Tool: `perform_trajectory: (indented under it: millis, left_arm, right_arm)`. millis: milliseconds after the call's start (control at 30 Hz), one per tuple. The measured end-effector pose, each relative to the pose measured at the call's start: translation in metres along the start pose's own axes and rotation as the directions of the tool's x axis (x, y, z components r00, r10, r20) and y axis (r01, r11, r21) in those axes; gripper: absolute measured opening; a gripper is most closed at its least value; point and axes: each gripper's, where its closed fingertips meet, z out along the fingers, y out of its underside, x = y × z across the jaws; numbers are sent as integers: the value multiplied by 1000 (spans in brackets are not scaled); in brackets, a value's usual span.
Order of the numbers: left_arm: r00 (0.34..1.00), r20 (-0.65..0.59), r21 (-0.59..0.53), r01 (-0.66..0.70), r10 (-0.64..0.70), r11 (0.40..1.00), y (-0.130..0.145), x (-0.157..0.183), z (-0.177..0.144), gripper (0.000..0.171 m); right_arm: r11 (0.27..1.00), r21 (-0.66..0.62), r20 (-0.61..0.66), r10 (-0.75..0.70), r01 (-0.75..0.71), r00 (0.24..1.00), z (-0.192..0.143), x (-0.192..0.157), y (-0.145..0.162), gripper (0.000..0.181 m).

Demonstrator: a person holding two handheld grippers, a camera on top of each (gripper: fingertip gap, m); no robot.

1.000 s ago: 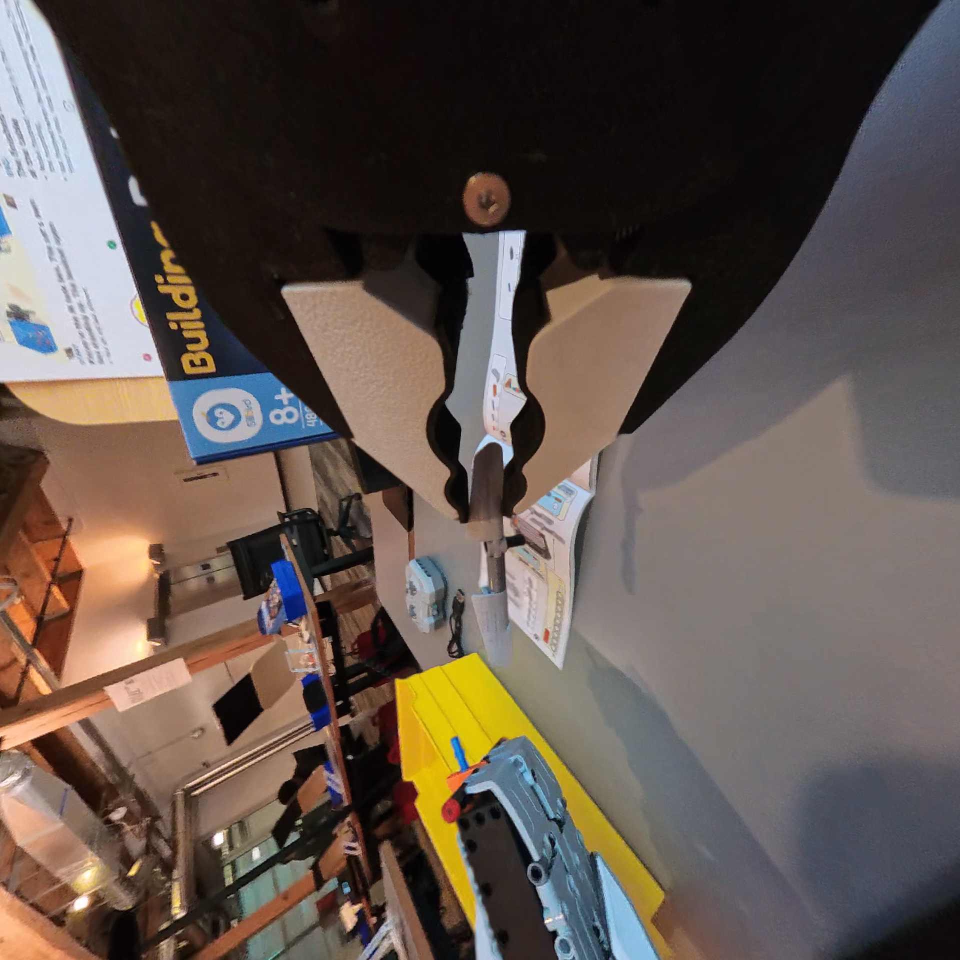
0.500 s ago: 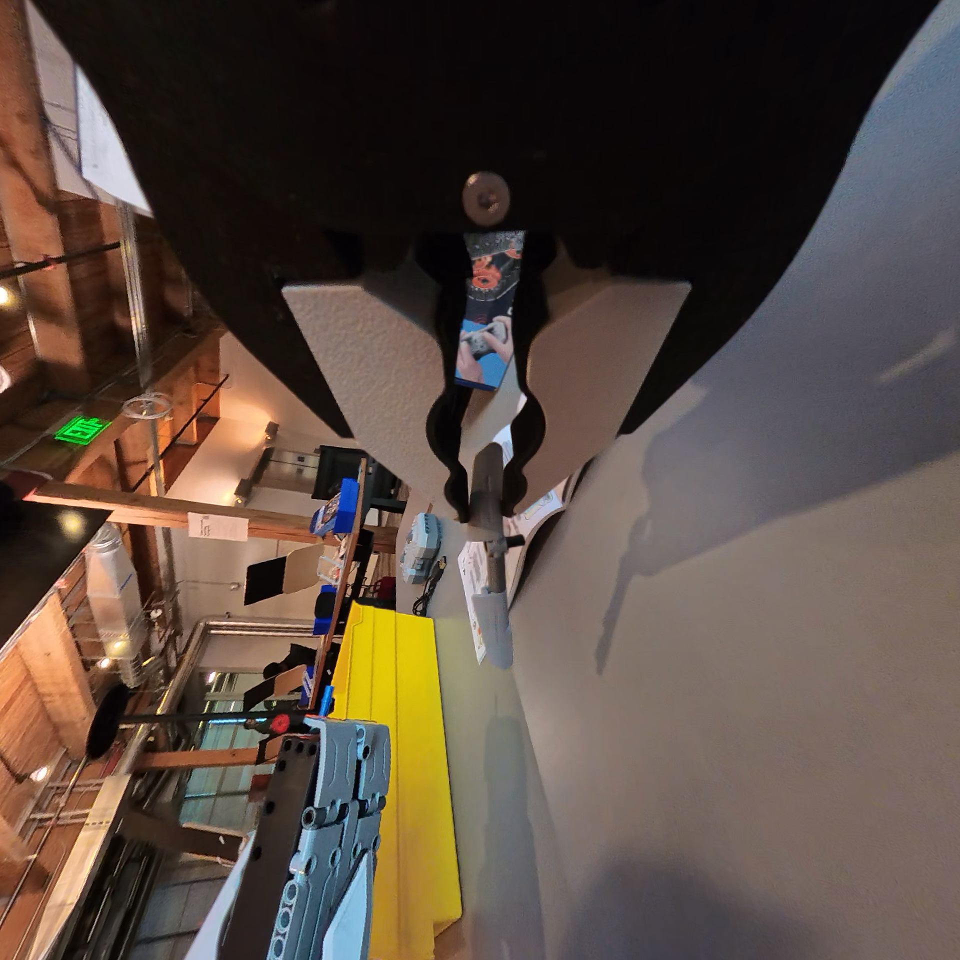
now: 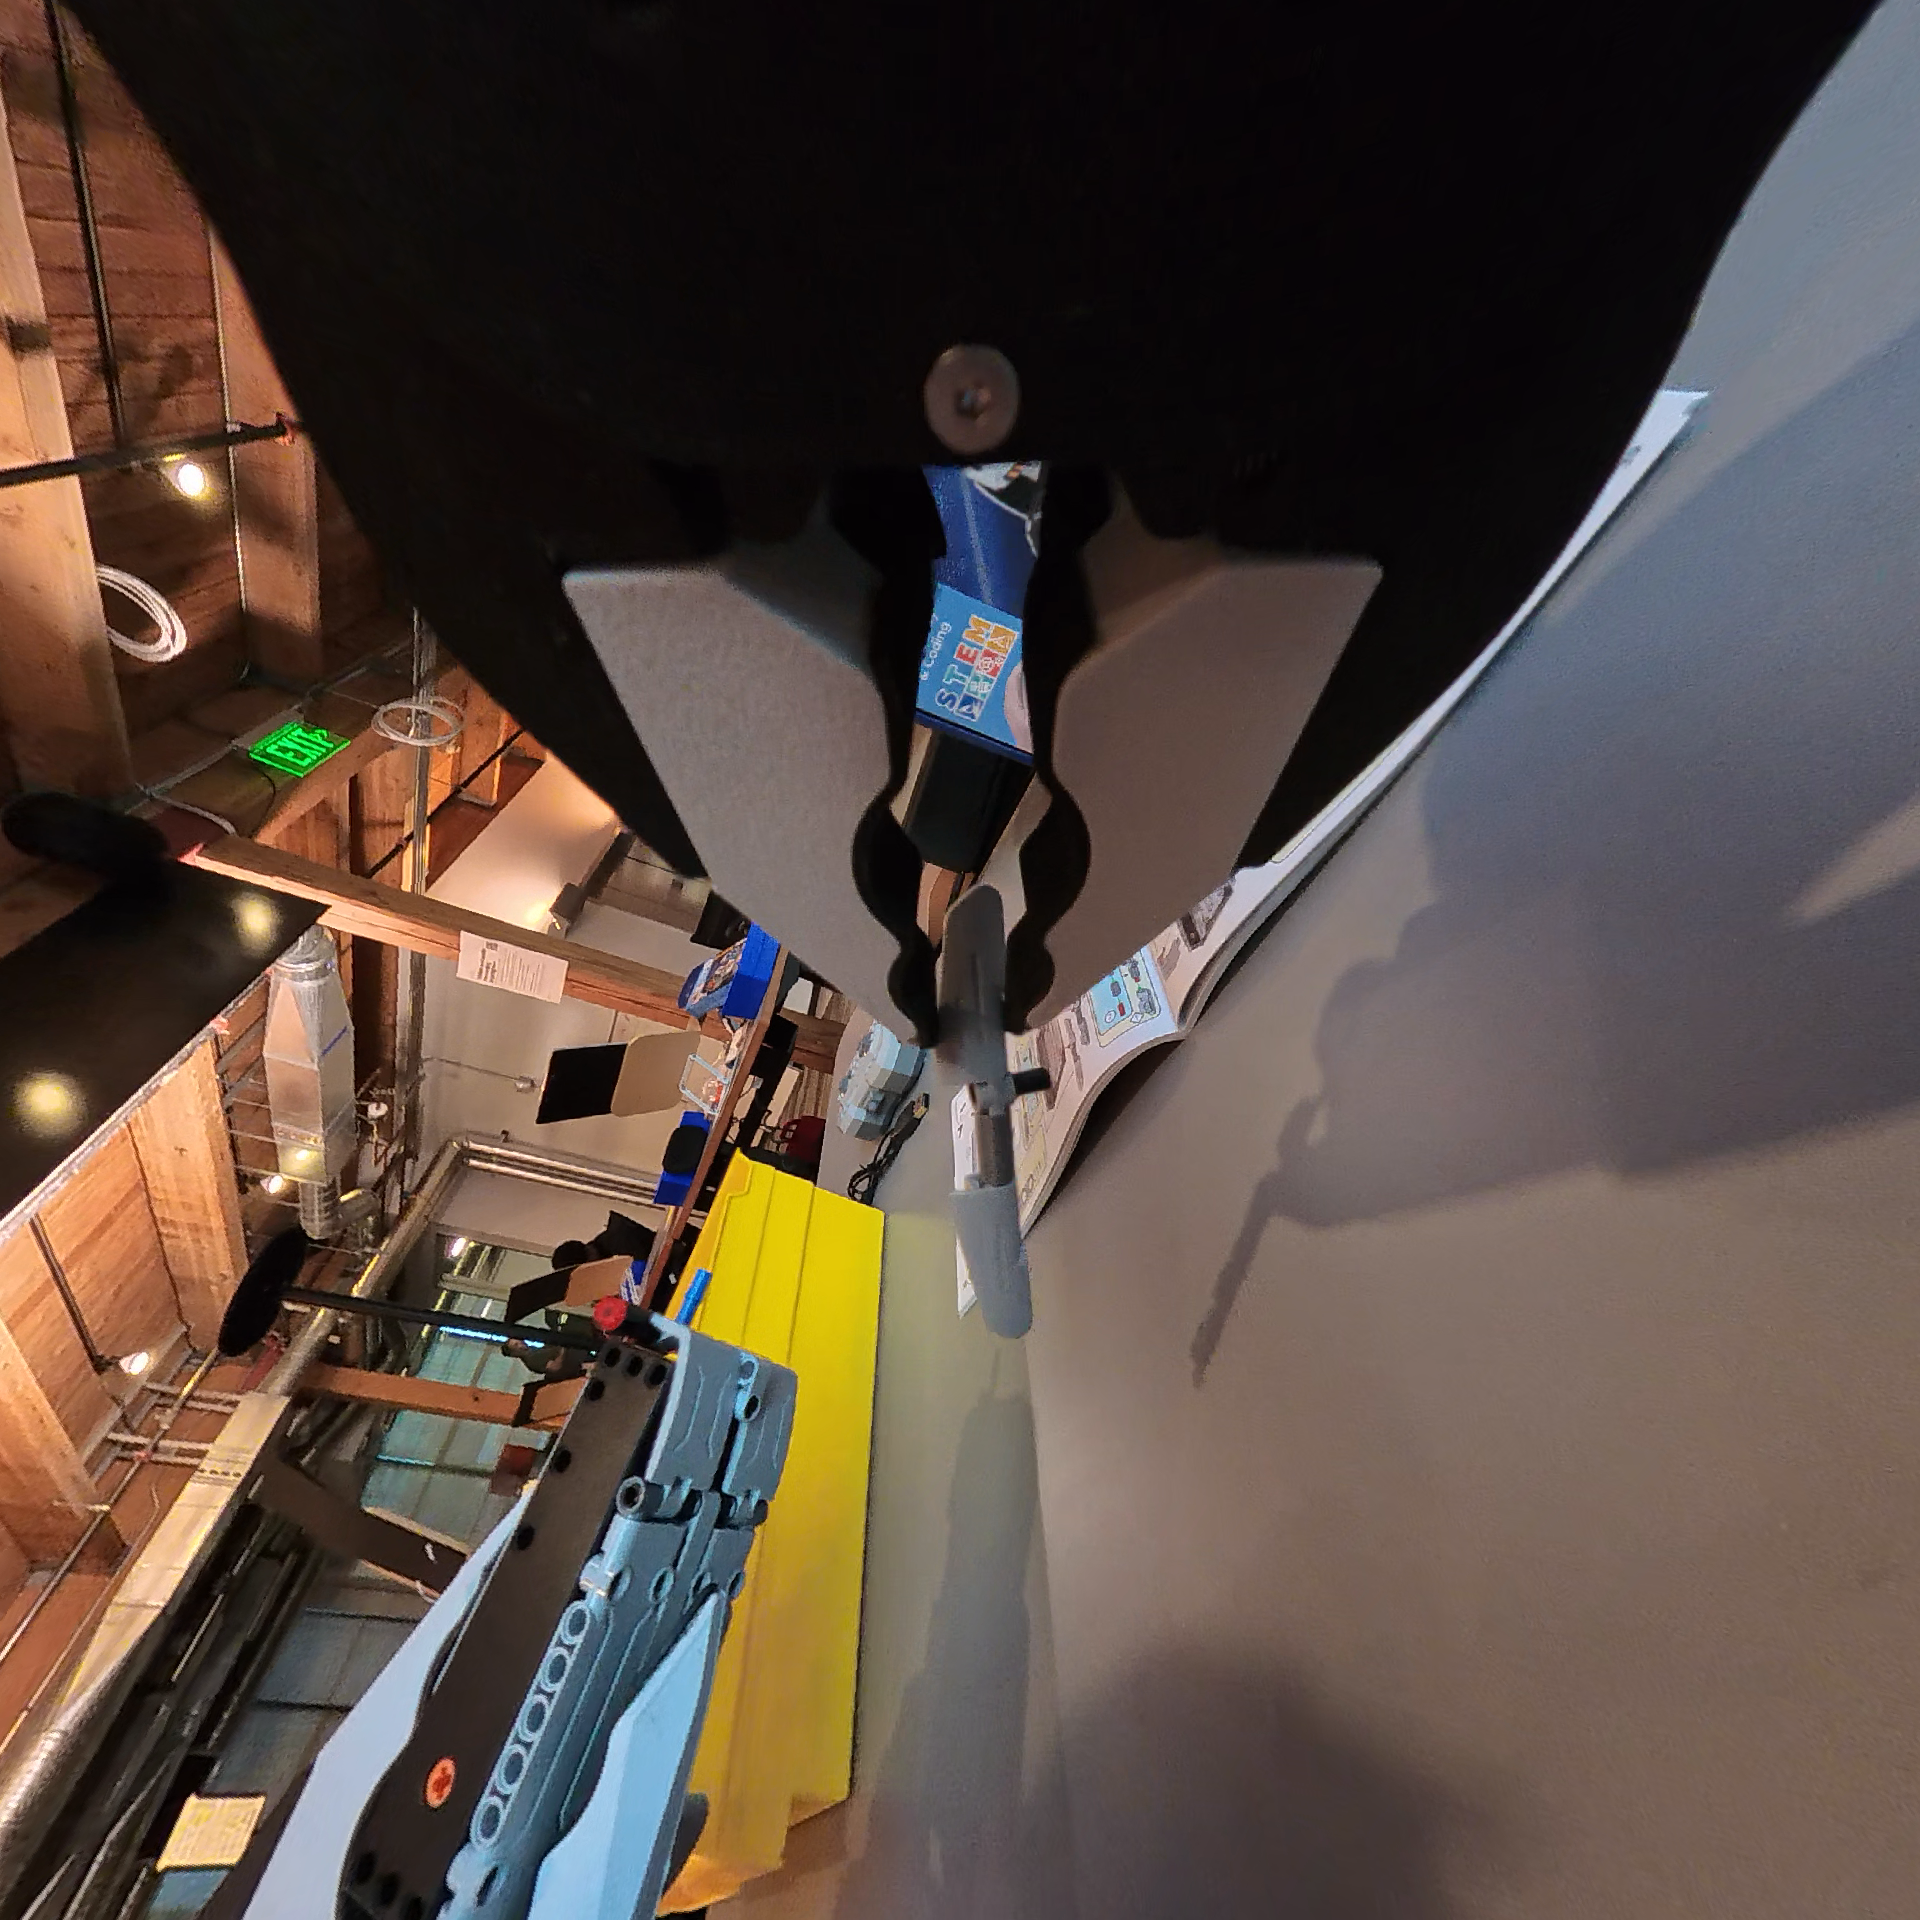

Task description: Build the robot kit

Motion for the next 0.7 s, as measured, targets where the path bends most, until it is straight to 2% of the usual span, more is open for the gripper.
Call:
perform_trajectory:
  millis: [167,333,433,567,700]
  left_arm:
    - [1000,-6,22,24,-24,999,-3,2,0,52]
    - [999,-30,13,45,-45,999,0,11,4,52]
    - [995,-68,-4,77,-77,997,6,20,8,52]
    - [995,-102,-42,17,-21,999,15,30,13,52]
    - [993,-115,-28,-12,8,1000,12,33,16,51]
  right_arm:
    - [1000,-15,-13,21,-21,1000,2,-5,-1,12]
    - [982,29,55,186,-188,981,11,-31,-12,11]
    - [975,26,81,217,-220,973,19,-45,-15,11]
    - [972,3,98,234,-235,967,25,-55,-14,11]
    - [972,0,86,236,-237,968,25,-55,-12,12]
